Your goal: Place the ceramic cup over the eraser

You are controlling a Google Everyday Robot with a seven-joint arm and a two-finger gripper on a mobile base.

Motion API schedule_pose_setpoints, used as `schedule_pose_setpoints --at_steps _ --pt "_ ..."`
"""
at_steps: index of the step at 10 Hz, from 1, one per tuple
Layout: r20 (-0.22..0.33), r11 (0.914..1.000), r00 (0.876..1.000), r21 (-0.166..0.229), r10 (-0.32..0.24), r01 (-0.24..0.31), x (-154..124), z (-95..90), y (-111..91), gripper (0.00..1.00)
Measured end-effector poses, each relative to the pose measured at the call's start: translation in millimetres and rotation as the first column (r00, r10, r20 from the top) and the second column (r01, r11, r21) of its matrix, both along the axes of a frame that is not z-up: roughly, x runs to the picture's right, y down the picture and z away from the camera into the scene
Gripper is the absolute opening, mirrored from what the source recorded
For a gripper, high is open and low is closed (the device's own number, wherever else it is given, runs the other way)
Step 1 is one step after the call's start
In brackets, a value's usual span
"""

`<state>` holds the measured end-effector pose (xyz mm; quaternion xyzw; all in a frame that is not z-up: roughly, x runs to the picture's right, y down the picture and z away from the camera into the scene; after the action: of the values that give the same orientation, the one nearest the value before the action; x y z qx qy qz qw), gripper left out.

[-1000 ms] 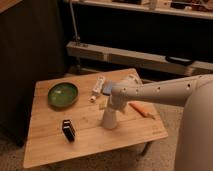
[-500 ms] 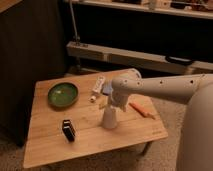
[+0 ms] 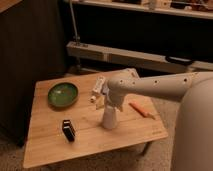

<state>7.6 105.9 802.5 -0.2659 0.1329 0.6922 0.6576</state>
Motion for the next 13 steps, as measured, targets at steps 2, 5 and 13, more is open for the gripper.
schedule_pose_setpoints --at_steps 2,5,13 --pt "-0.004 0.9995 1.000 -0.016 -0.027 0.026 -5 1.2 3 0.80" --pt "-0.040 0.9971 0.997 -0.051 -0.059 0.057 2 1.4 10 0.80" --pt "-0.059 0.9958 0.996 -0.068 -0.065 0.061 7 2.4 20 0.80"
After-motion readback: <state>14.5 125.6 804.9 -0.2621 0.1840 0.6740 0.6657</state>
